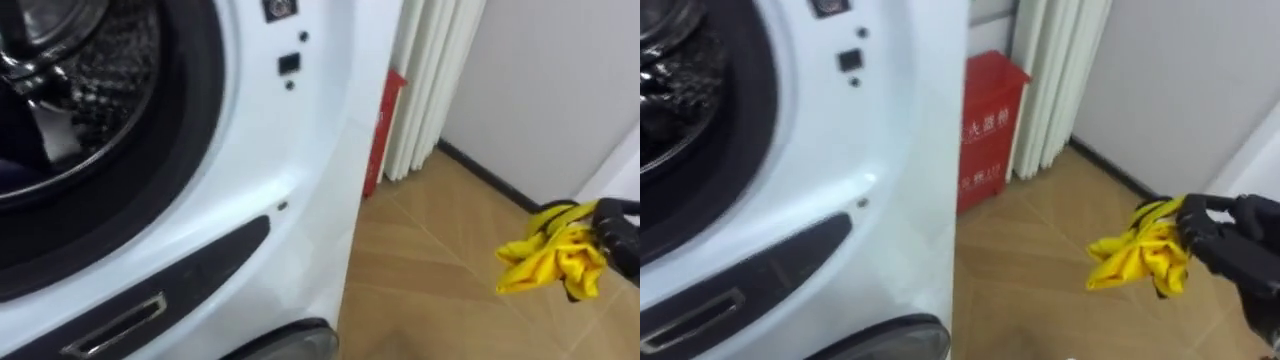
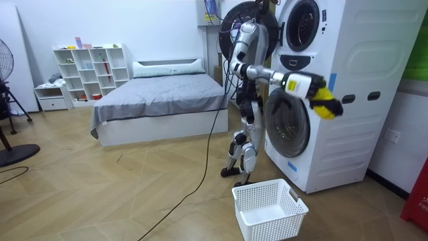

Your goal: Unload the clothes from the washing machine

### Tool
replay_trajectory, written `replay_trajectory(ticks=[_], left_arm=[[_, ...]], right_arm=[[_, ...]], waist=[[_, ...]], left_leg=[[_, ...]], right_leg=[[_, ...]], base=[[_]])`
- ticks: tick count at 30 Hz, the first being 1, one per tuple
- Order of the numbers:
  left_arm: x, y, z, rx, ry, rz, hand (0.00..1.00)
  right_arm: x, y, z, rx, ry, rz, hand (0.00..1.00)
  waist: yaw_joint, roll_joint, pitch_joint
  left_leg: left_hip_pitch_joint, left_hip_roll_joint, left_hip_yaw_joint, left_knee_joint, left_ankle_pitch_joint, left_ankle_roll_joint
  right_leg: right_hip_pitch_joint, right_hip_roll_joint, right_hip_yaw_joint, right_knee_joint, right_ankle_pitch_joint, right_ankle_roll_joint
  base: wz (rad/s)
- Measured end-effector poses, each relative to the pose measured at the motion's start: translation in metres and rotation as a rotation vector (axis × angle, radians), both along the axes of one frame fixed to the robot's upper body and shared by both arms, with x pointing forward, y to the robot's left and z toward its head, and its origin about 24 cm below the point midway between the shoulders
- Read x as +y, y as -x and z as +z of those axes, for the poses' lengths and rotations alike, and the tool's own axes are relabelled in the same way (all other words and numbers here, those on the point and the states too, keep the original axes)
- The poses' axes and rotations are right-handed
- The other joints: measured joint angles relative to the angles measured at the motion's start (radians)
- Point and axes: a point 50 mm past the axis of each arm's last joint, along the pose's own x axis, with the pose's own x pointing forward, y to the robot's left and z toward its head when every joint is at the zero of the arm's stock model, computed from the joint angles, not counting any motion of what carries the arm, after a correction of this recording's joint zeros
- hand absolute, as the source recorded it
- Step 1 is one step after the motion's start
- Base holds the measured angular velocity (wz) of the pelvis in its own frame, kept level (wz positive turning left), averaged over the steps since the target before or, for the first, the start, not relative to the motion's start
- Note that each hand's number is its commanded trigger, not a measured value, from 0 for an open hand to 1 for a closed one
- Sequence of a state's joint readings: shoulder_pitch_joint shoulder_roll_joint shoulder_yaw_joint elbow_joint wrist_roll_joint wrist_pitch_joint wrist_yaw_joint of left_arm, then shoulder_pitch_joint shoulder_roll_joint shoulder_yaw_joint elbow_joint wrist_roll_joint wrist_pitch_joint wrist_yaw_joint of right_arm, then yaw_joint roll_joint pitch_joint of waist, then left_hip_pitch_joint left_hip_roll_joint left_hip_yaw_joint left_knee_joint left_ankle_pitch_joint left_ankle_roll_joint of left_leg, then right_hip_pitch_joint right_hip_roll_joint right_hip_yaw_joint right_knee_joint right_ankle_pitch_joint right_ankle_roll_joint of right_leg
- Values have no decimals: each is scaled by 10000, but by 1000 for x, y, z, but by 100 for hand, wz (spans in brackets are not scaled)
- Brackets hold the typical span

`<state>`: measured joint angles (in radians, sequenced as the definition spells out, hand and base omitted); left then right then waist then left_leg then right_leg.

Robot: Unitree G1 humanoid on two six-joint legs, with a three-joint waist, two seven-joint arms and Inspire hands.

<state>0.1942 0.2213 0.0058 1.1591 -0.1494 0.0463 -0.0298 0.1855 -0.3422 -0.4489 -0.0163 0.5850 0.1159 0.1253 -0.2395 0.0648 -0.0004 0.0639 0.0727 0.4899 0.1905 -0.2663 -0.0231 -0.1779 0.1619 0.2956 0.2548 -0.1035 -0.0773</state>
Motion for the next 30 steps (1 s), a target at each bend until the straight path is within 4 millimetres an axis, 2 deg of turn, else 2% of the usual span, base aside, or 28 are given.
replay_trajectory(ticks=[2,5,6,7,9,11,14,23,28,29,30], left_arm=[[-1,-7,0,-231,123,100,0],[-3,-12,1,-593,354,311,0],[-4,-13,1,-671,417,316,0],[-6,-16,1,-791,509,265,0],[-8,-20,1,-900,546,51,0],[-9,-26,2,-1192,609,-119,0],[-13,-28,1,-1380,734,-69,0],[-17,-35,2,-1700,959,156,0],[-20,-42,3,-1905,1072,65,0],[-21,-45,3,-1955,1113,-9,0],[-21,-46,3,-1973,1136,-31,0]], right_arm=[[-4,0,-10,358,-236,-396,100],[-9,-2,-24,731,-843,-1026,100],[-8,-2,-26,824,-889,-1095,100],[-8,-3,-31,979,-935,-1207,100],[-6,-2,-42,1275,-1040,-1293,100],[-8,1,-52,1632,-1189,-1573,100],[-11,1,-56,1728,-1213,-2006,100],[-16,2,-60,1772,-1172,-2795,100],[-12,0,-61,1906,-1070,-2898,100],[-11,0,-62,1958,-1062,-2895,77],[-10,-1,-62,1966,-1060,-2891,31]], waist=[[-24,279,29],[-34,539,61],[-34,629,29],[-34,665,51],[-43,735,38],[-52,874,-11],[-68,1018,-18],[-247,1327,29],[-318,1343,24],[-323,1336,29],[-331,1335,29]], left_leg=[[-260,-6,-21,102,0,1],[-521,-17,-68,119,3,3],[-561,-17,-78,121,3,3],[-638,-19,-93,129,4,5],[-744,-20,-106,154,6,6],[-956,-43,-108,162,6,7],[-1226,-156,-109,163,51,83],[-1435,-285,-11,135,95,152],[-1494,-410,25,120,96,152],[-1513,-421,26,119,96,153],[-1520,-426,26,120,96,153]], right_leg=[[-306,-2,17,180,-2,3],[-630,19,2,396,-29,10],[-683,23,1,415,-33,11],[-777,28,6,441,-45,20],[-911,37,-4,513,-49,18],[-1161,27,-19,592,-68,25],[-1576,-20,21,856,-77,70],[-1960,-21,200,1127,-146,144],[-2226,-26,310,1461,-261,188],[-2260,-26,338,1482,-263,193],[-2273,-26,344,1499,-270,196]], base=[[0],[2],[0],[0],[2],[4],[-8],[-6],[-8],[0],[0]])
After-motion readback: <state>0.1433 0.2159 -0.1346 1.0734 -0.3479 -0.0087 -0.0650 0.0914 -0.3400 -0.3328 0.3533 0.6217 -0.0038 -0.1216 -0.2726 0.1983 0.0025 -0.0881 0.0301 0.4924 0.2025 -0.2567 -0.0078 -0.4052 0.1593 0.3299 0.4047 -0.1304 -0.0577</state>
